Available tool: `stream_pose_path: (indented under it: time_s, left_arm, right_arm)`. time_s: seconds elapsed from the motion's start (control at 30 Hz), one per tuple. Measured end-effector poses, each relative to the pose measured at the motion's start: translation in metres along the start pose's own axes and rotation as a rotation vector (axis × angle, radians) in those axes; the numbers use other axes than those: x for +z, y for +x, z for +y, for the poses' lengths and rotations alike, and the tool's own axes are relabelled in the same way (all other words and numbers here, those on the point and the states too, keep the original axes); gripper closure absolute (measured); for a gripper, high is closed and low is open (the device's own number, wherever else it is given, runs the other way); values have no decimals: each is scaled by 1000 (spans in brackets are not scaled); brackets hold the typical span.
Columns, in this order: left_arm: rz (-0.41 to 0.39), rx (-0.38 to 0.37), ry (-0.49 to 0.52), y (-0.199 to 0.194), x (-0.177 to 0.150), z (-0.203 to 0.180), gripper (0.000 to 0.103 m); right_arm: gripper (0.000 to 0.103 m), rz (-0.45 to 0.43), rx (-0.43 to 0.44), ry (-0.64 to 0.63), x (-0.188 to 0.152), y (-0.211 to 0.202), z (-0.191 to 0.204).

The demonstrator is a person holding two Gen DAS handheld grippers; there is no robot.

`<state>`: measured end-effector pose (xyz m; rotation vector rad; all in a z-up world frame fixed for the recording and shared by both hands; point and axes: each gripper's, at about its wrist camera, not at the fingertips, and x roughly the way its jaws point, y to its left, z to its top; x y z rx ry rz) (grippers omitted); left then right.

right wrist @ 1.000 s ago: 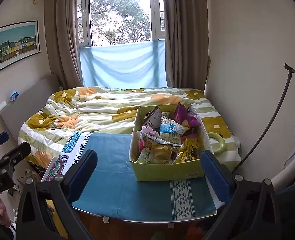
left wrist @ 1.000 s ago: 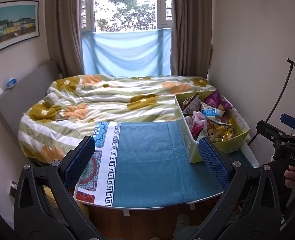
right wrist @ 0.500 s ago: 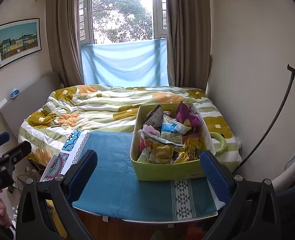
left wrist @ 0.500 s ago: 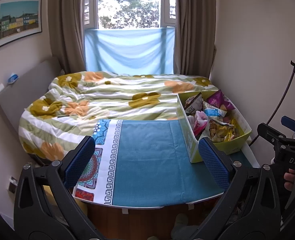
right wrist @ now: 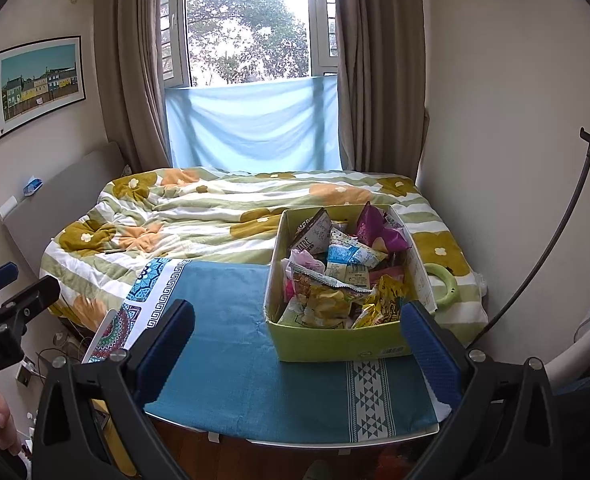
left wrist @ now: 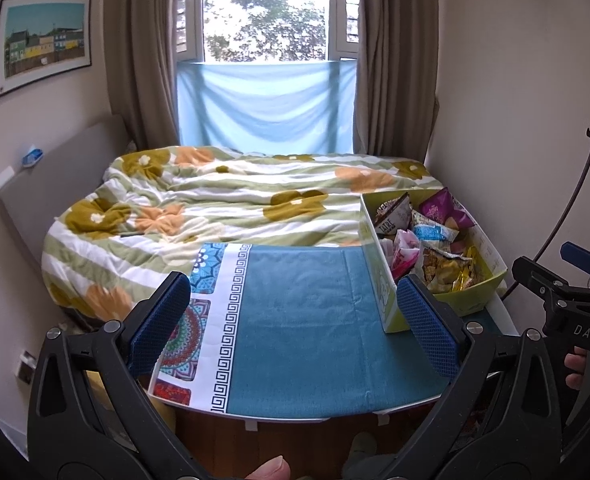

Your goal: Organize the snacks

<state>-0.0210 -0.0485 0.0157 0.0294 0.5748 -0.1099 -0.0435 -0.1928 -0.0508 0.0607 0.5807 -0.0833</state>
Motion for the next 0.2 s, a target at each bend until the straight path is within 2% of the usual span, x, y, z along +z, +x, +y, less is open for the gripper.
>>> stream_pose_path:
  time_s: [0.2]
  left_arm:
    - [-14,-9,-1,1,3,-3,1]
  right_arm:
    - [1,-3,0,-1,0,1,0]
